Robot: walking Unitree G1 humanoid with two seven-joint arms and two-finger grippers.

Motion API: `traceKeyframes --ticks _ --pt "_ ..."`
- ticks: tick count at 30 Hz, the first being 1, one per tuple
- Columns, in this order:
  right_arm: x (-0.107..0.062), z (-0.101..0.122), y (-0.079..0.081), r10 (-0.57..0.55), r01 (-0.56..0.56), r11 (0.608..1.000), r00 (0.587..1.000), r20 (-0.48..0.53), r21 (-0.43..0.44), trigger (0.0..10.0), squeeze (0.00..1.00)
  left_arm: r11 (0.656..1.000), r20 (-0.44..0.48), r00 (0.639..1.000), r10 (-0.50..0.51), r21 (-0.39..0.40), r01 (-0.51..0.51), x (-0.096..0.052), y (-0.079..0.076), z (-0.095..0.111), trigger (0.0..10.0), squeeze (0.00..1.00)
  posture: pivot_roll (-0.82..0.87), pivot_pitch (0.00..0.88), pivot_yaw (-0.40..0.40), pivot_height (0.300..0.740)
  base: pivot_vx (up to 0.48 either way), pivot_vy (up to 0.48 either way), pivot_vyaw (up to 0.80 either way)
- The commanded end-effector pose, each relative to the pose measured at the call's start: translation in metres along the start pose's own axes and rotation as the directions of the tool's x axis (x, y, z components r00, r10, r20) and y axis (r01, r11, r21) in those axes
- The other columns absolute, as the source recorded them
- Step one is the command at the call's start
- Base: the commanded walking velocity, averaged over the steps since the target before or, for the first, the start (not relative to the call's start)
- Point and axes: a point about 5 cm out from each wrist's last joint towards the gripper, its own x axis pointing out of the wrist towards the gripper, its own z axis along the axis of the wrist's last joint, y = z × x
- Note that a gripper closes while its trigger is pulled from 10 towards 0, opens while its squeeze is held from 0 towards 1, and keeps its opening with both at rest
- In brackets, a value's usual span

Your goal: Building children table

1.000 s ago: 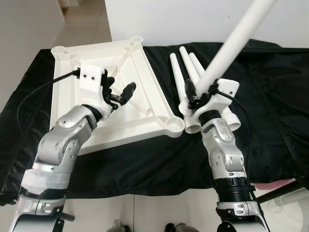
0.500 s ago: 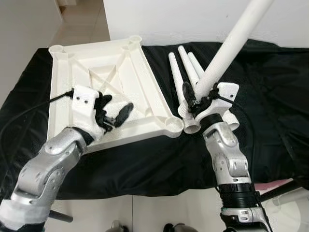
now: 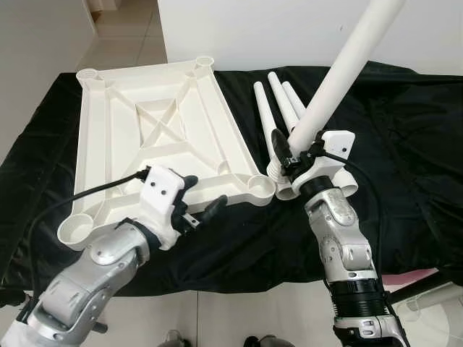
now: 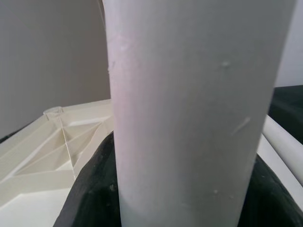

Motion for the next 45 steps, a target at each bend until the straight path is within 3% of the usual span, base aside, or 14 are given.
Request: traceKeyframes --ticks 1,17,21,29,40,42,45 --pt "0.000 -0.003 0.005 0.047 -0.047 0.998 0.999 -0.002 -0.035 10.0 0.00 0.961 0.001 0.961 -0.277 0.025 0.276 0.003 -0.017 -0.001 10.0 0.00 -0.01 0.088 -0.009 0.740 0.000 0.000 0.00" --pt "0.003 -0.019 0.017 0.165 -0.165 0.981 0.986 -0.011 -0.103 10.0 0.00 0.976 0.059 0.975 -0.216 -0.003 0.217 0.014 -0.023 0.004 10.0 0.00 -0.02 0.106 -0.012 0.740 0.000 0.000 0.00" --pt "0.005 -0.035 0.018 0.186 -0.190 0.975 0.982 -0.044 -0.114 10.0 0.00 0.975 0.064 0.973 -0.221 0.034 0.219 0.013 -0.016 0.009 10.0 0.00 0.00 0.106 -0.014 0.740 0.000 0.000 0.00" --pt "0.008 -0.044 0.018 0.184 -0.191 0.974 0.981 -0.066 -0.122 10.0 0.00 0.976 0.063 0.975 -0.215 0.050 0.212 0.014 -0.014 0.009 10.0 0.00 0.00 0.102 -0.010 0.740 0.000 0.000 0.00" --pt "0.006 -0.055 0.021 0.279 -0.298 0.932 0.953 -0.120 -0.206 10.0 0.00 0.975 0.064 0.974 -0.218 0.049 0.215 0.014 -0.016 0.009 10.0 0.00 0.00 0.102 -0.011 0.740 0.000 0.000 0.00" --pt "0.004 -0.059 0.017 0.302 -0.332 0.909 0.941 -0.151 -0.253 10.0 0.00 0.975 0.062 0.973 -0.221 0.049 0.218 0.013 -0.017 0.009 10.0 0.00 0.01 0.107 -0.014 0.740 0.000 0.000 0.00" --pt "0.003 -0.061 0.011 0.300 -0.334 0.905 0.940 -0.163 -0.262 10.0 0.00 0.975 0.059 0.974 -0.221 0.050 0.218 0.013 -0.017 0.008 10.0 0.00 0.01 0.109 -0.015 0.740 0.000 0.000 0.00"
